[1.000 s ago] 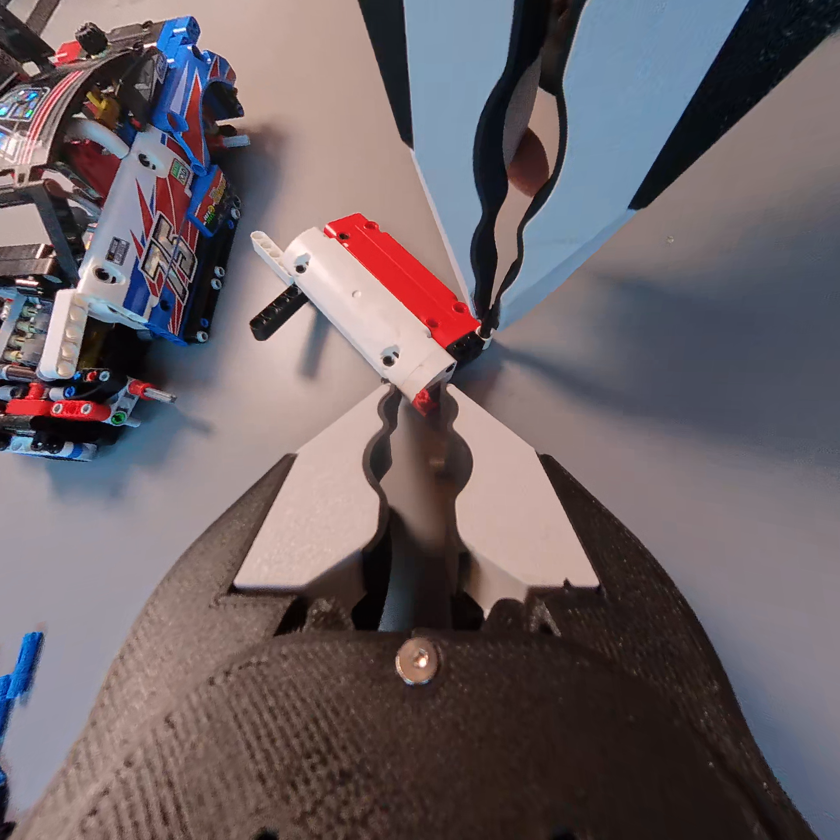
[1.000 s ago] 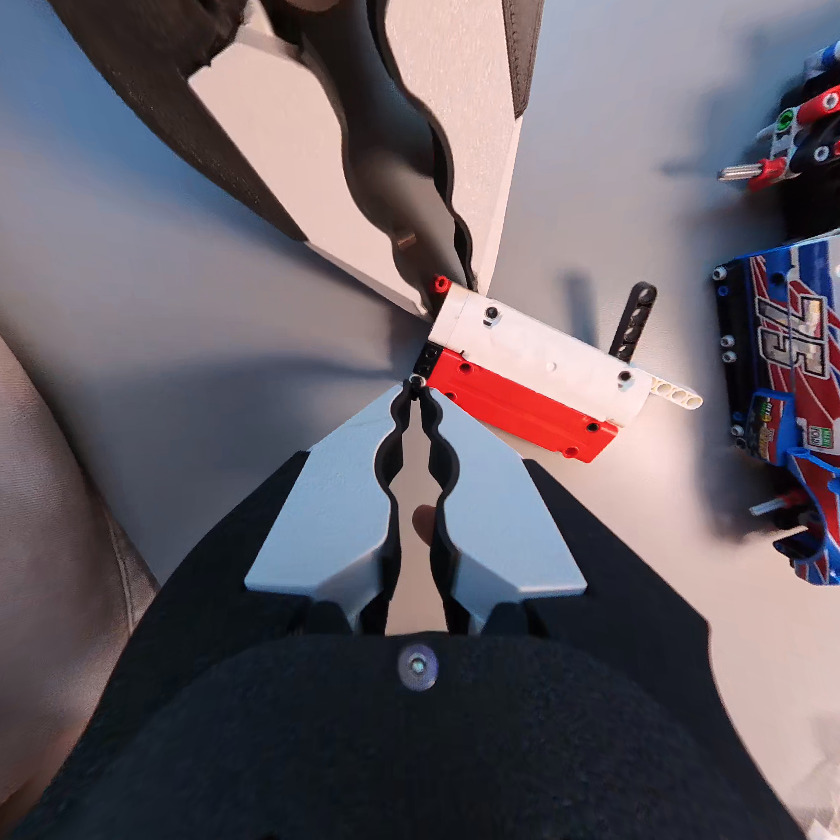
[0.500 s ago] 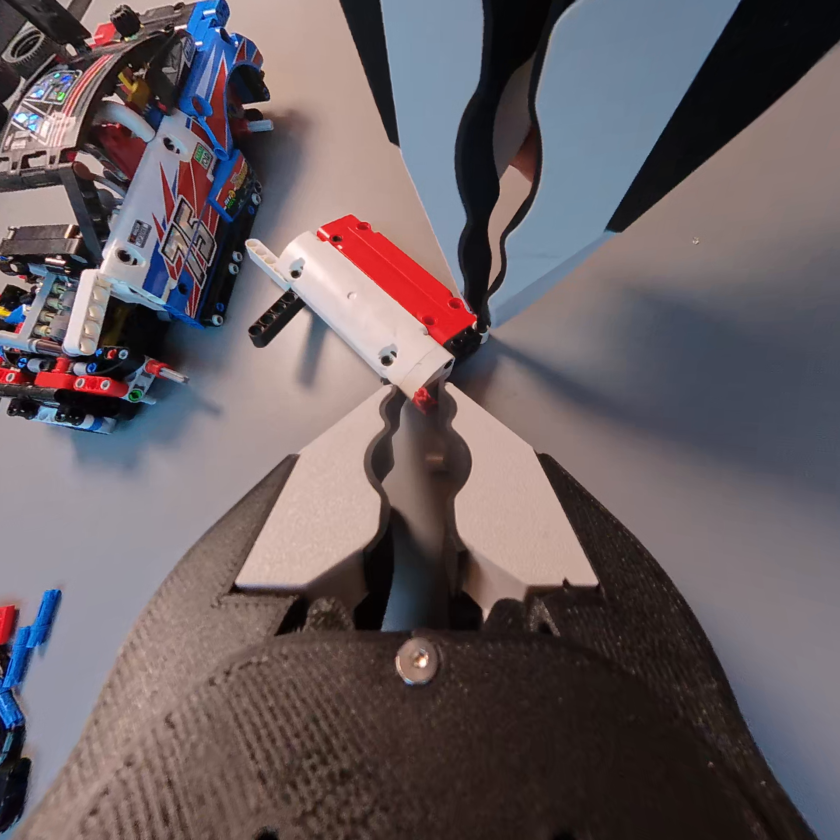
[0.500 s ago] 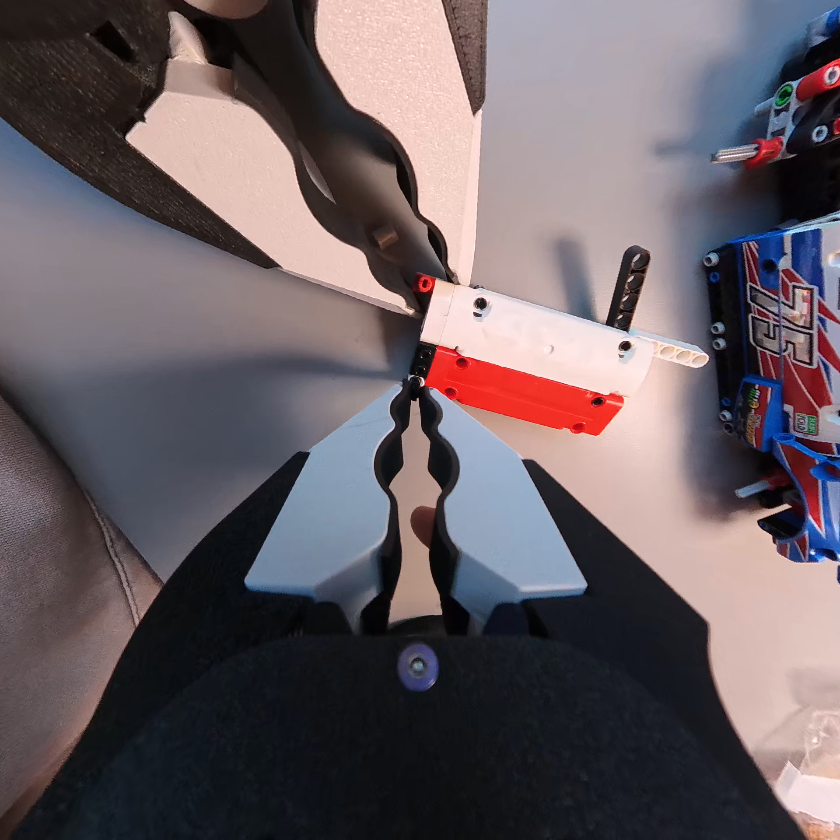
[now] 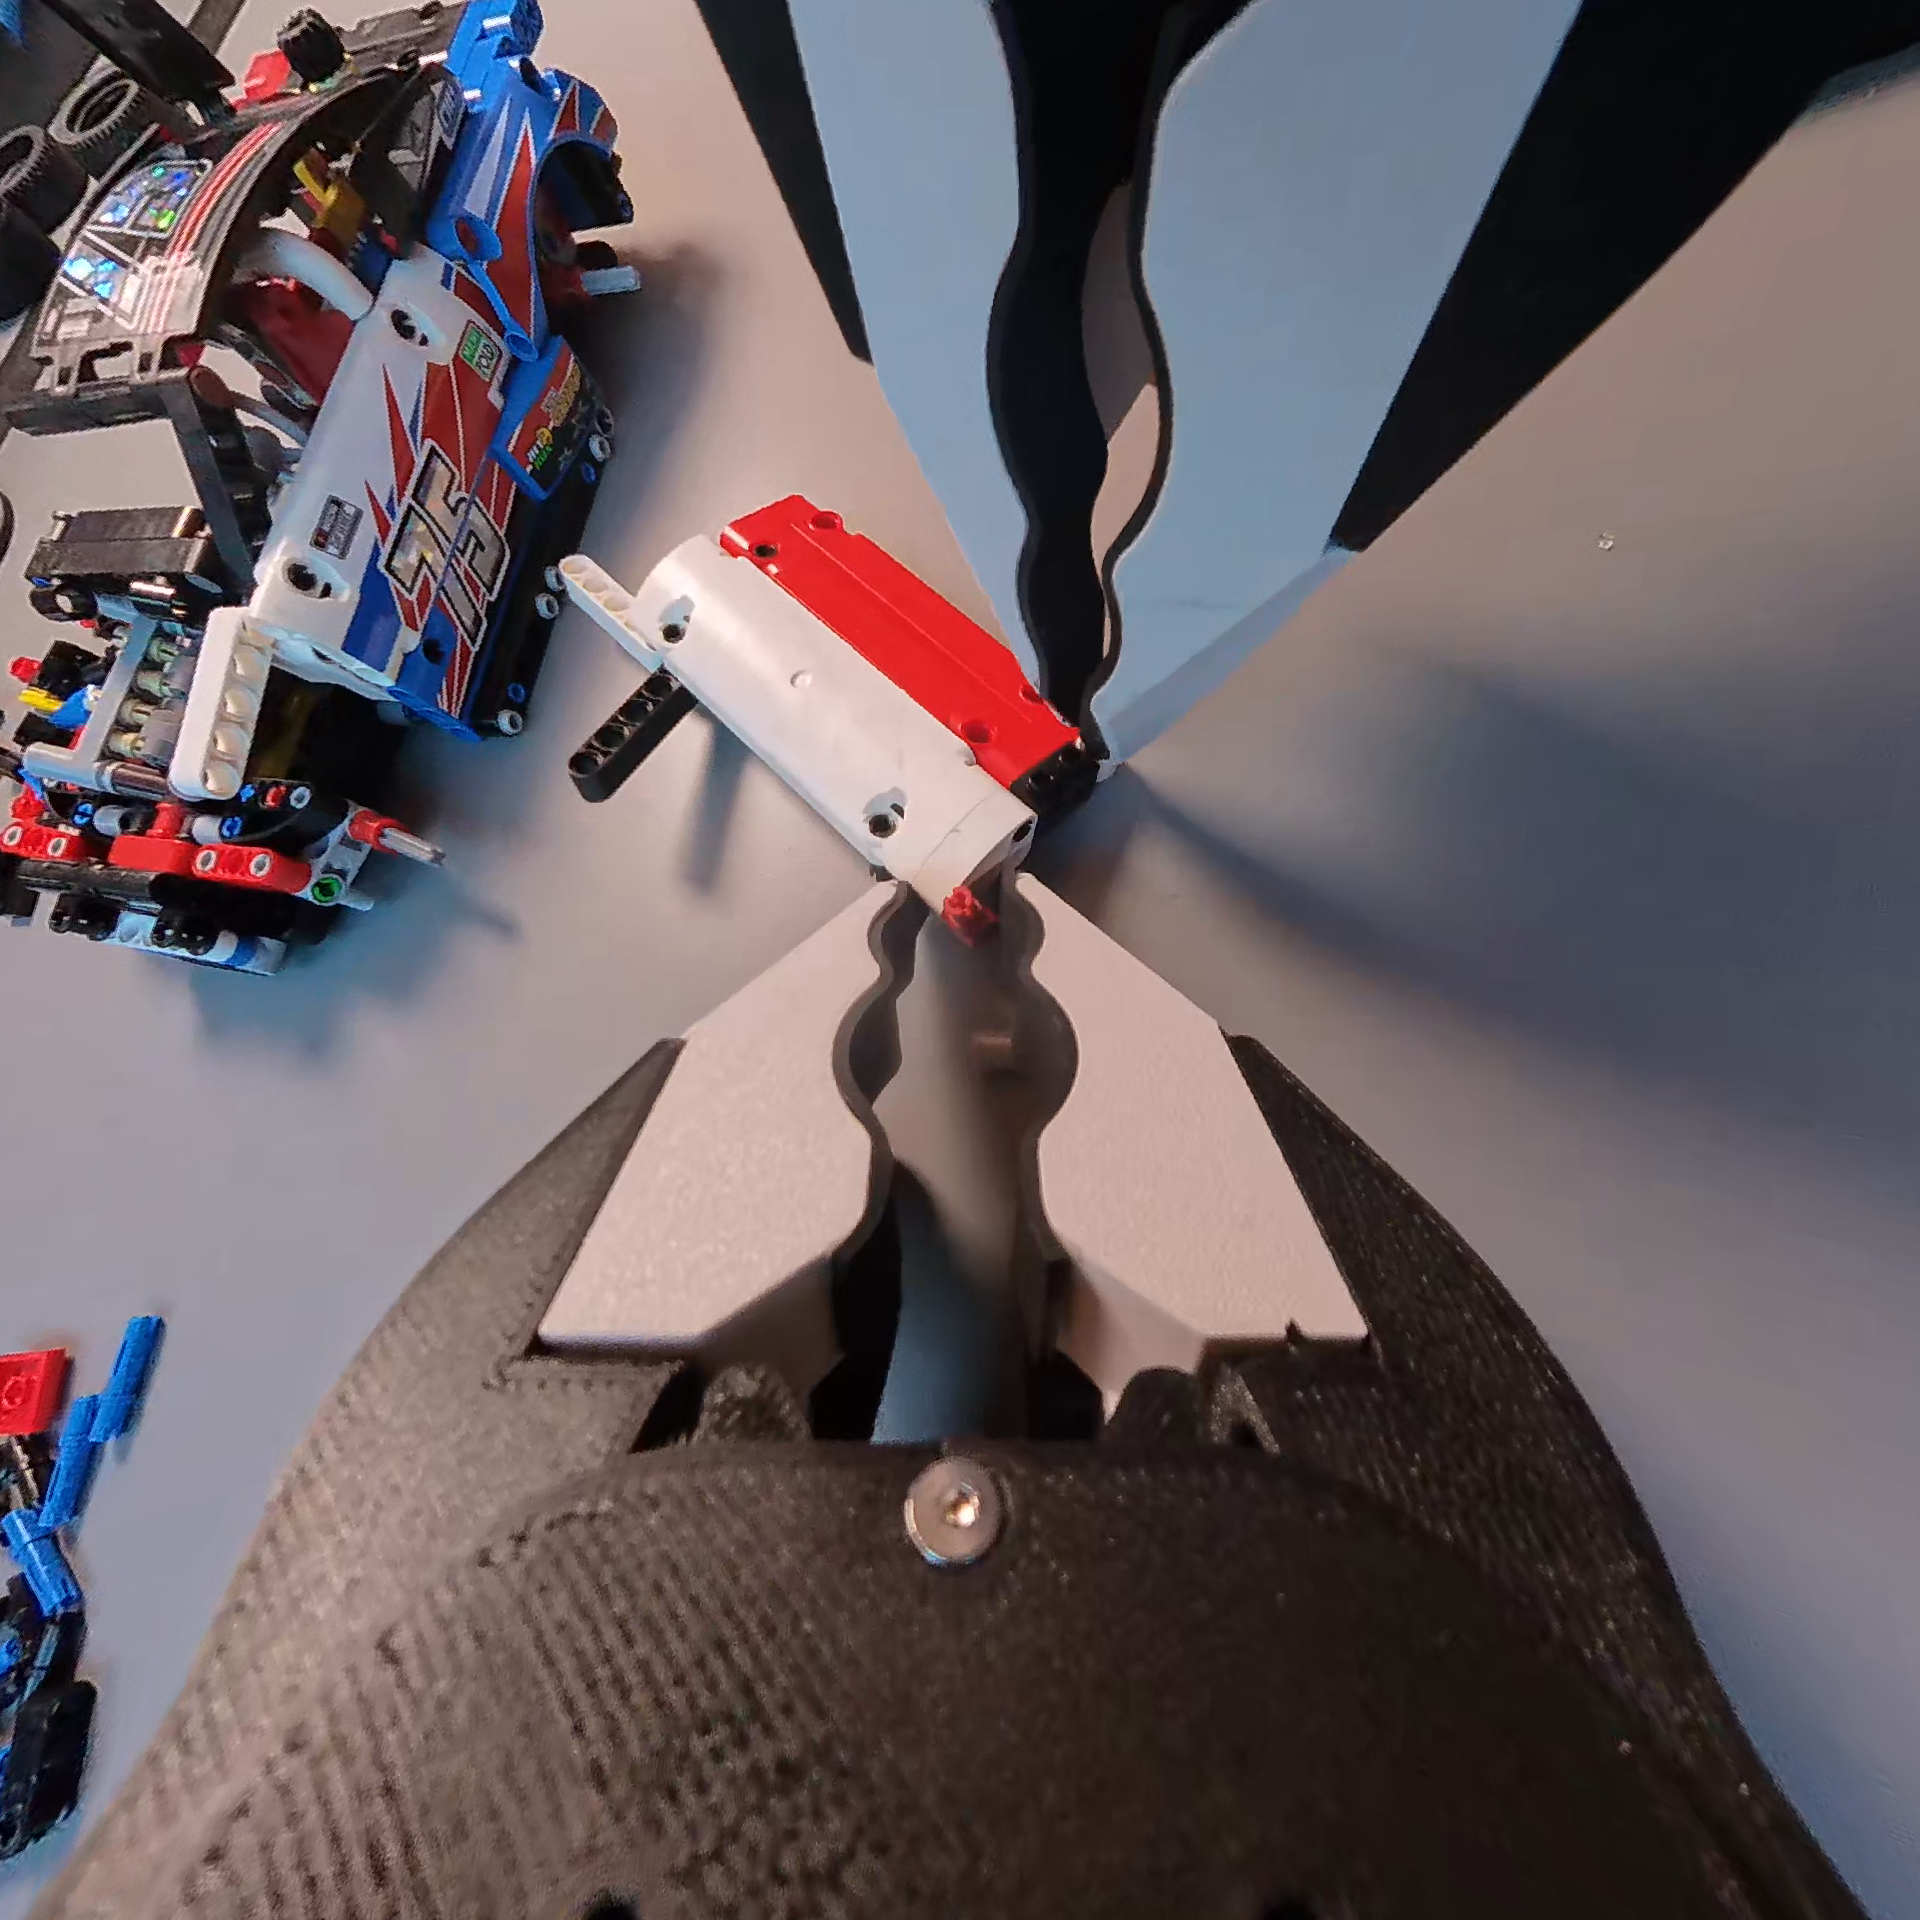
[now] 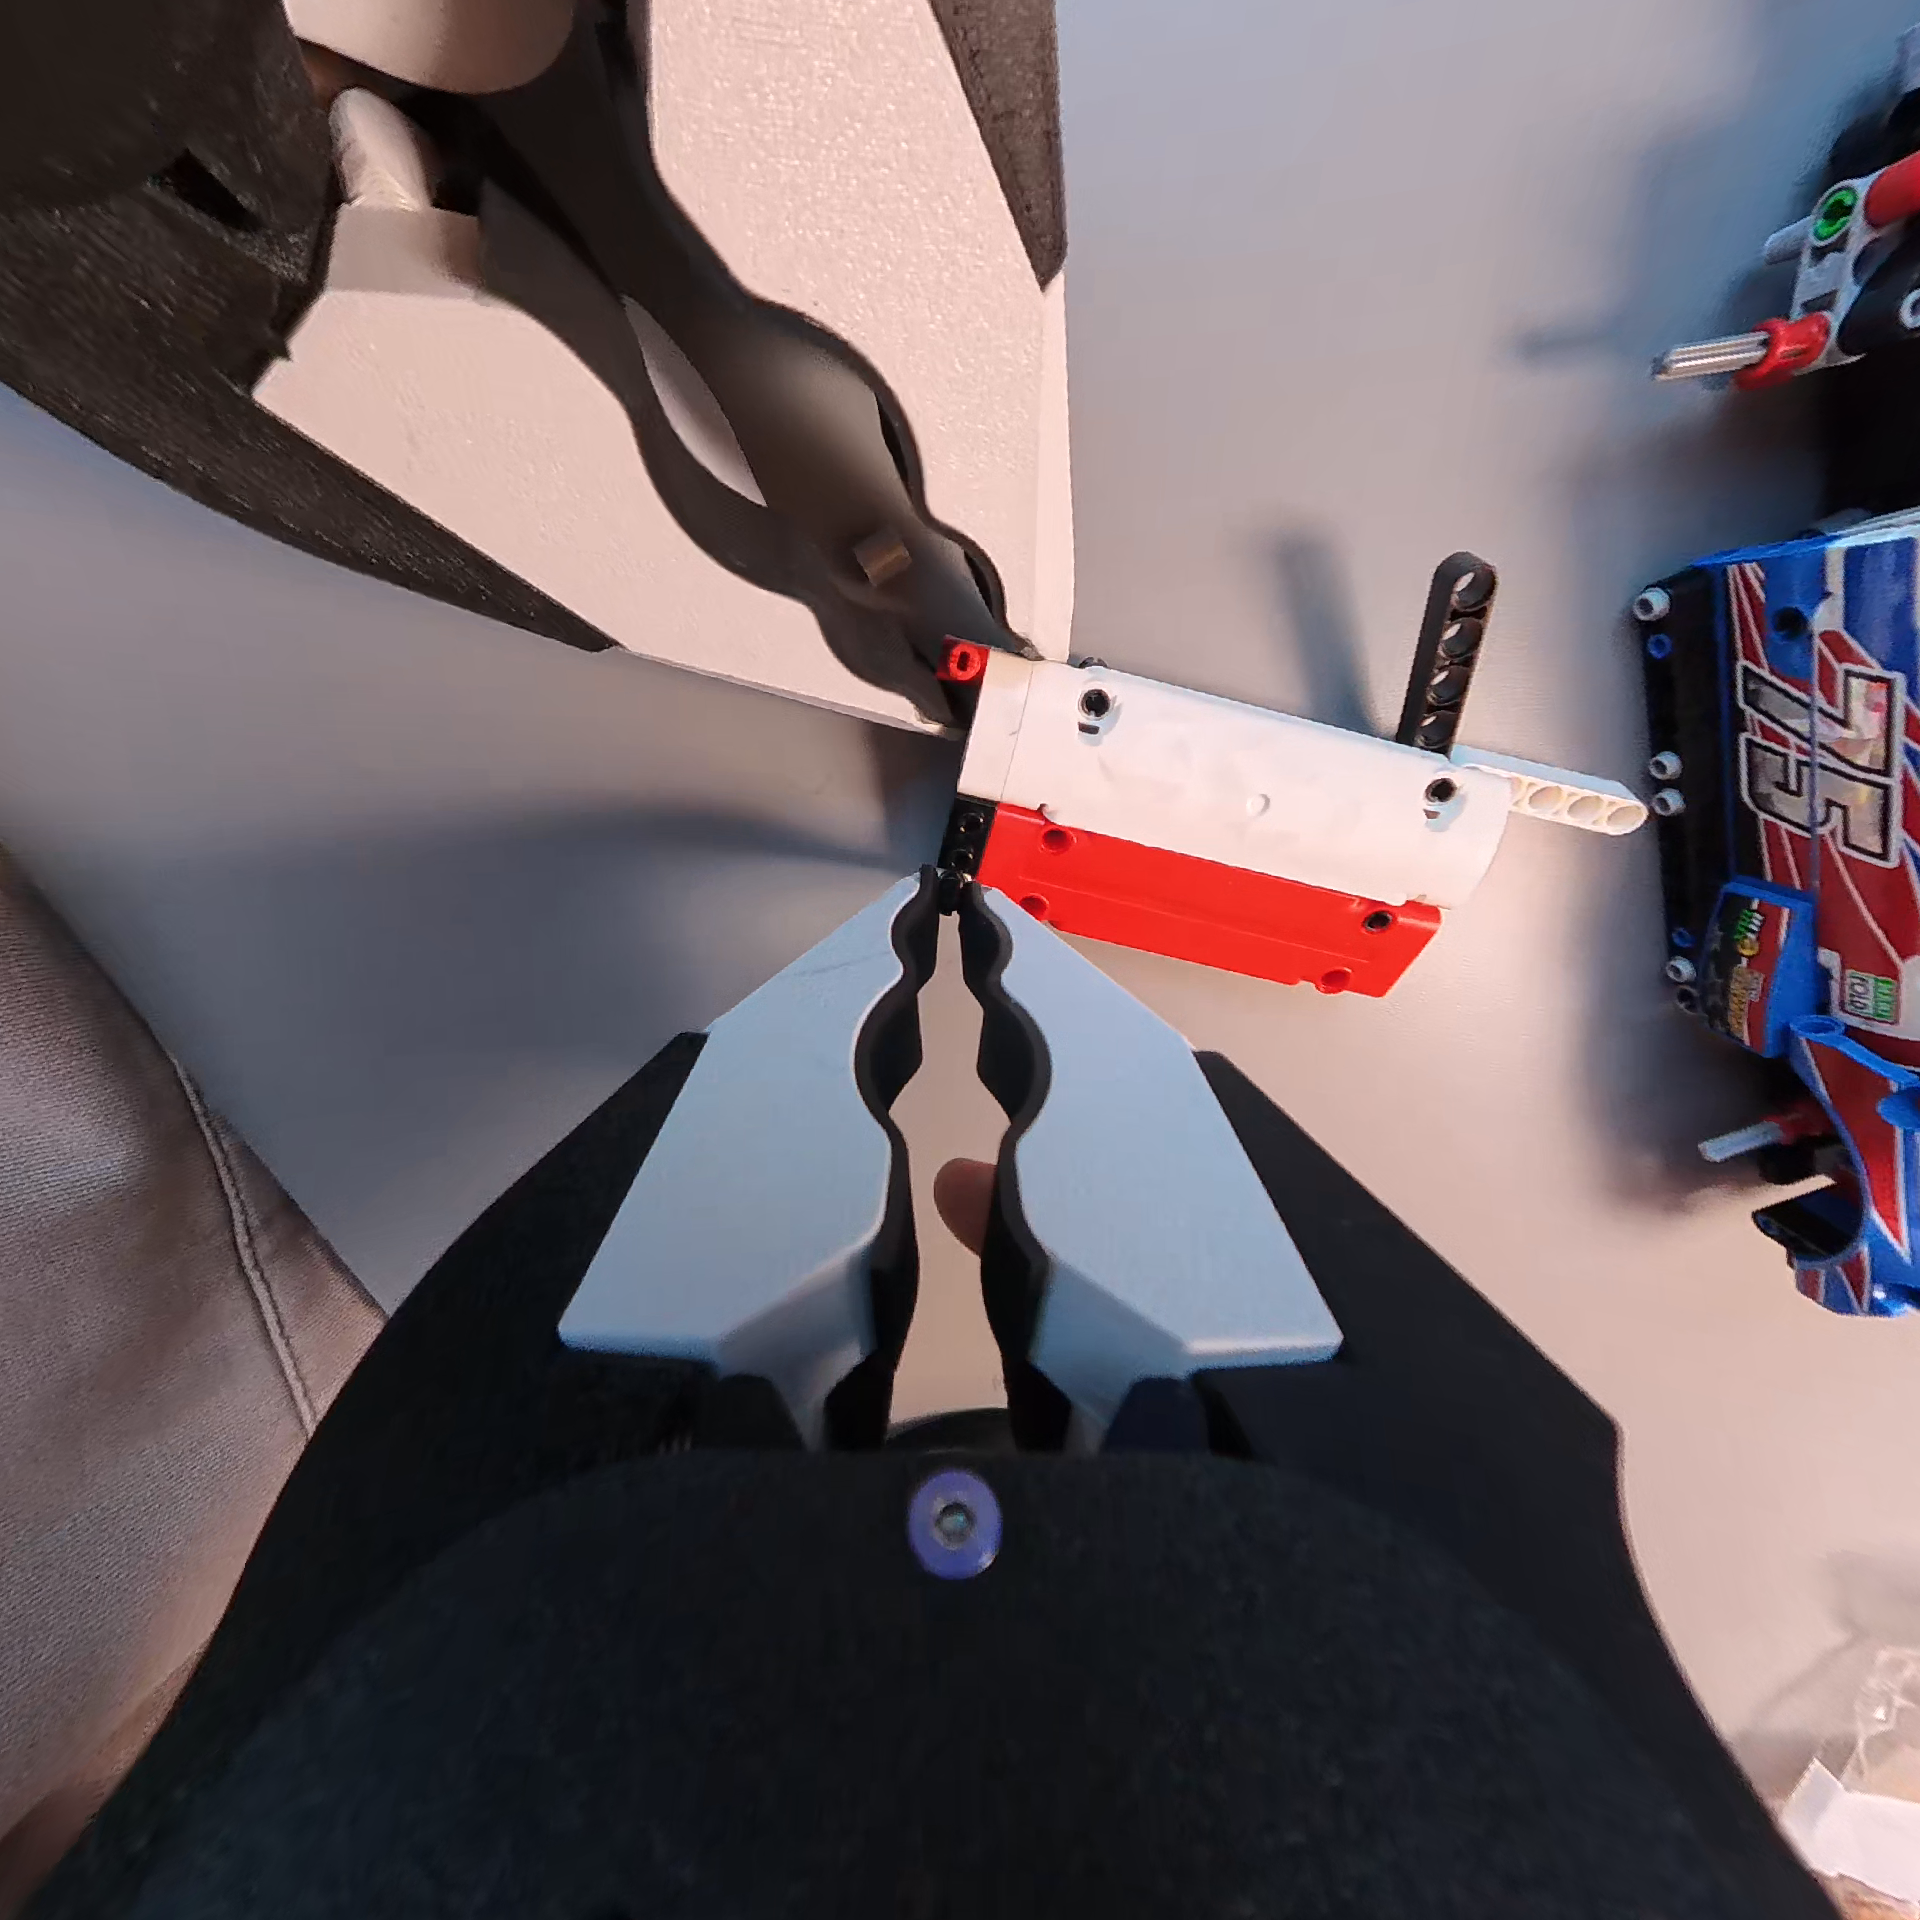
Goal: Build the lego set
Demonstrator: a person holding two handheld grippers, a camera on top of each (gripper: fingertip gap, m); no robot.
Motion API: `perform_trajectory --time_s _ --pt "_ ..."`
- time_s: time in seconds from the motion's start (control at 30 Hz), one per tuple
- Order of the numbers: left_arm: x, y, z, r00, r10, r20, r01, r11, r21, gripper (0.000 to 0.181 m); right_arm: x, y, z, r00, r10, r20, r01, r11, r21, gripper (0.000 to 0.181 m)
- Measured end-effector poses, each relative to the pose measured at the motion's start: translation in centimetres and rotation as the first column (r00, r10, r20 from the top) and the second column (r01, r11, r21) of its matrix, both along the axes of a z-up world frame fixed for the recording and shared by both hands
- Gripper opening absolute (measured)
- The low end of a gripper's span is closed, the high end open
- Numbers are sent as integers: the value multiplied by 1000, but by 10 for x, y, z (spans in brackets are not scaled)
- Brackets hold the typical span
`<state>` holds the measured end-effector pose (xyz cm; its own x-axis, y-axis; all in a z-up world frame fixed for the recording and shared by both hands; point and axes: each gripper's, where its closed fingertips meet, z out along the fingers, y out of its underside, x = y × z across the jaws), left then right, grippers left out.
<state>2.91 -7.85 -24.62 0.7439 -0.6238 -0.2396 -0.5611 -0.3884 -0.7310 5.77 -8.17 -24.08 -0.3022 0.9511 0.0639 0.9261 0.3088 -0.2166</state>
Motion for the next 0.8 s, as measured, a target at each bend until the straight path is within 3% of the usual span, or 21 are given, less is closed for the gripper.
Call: perform_trajectory --time_s 0.3,0.8 --pt "0 0 0 1000 5 2 -5 1000 -2 13 0 1 -1 1000 2 -13 -2 1000 3 1" --pt "0 -1 0 1000 -18 -6 18 1000 14 14 1 0 -2 994 47 101 -43 998 -42 1"
